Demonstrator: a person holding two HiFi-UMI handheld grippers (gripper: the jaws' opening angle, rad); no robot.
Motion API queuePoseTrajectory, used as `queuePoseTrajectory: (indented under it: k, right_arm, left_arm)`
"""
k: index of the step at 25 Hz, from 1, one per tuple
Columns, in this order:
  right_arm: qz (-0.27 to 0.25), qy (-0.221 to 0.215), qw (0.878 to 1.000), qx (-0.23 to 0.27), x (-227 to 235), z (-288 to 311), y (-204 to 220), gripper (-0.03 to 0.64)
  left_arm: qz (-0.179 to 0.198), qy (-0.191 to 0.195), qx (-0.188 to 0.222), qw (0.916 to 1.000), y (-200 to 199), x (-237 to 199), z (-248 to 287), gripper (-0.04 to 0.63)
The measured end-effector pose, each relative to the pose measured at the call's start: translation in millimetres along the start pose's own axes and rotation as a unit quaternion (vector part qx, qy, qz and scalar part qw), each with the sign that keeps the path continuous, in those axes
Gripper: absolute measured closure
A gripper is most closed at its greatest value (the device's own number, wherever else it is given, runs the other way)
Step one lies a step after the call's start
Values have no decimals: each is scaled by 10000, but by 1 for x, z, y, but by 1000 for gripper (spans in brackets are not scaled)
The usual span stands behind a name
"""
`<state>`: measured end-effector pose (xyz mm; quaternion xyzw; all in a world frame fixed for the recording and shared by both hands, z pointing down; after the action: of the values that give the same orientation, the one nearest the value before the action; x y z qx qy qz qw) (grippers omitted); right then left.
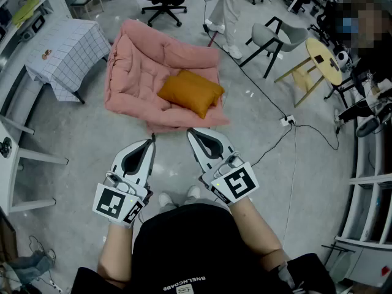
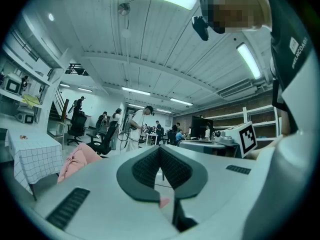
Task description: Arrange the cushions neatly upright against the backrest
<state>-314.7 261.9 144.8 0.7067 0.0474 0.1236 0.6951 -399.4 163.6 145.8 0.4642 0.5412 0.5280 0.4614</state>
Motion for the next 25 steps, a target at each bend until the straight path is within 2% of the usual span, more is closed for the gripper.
queuePoseTrajectory:
  k: [10, 14, 20, 25]
  right_arm:
    - [8, 3, 10000, 80, 24, -29, -3, 609]
    - [12, -40, 9999, 161, 33, -42, -3, 609]
    - [108, -50, 9998, 165, 54, -66, -2, 607]
    - [-24, 3, 9999, 150, 66, -83, 0, 607]
  left_arm:
    - [-35, 96, -1, 9999, -2, 38, 22, 584]
    - [-76, 3, -21, 10000, 2, 54, 30, 584]
    - [72, -62, -134, 9999, 3, 77, 45, 584]
    - [134, -193, -192, 9995, 4, 90, 53, 584]
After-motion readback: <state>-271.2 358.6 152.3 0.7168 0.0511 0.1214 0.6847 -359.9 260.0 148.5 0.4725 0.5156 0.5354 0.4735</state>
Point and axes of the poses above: the fingertips, and each gripper's own axes: z forward along the fingers, x to its right, y out of its underside, the point moved 3 cm from there along -z, backward along the fingers, and after that the axes turned 8 degrees about z, right-handed, at the moved point
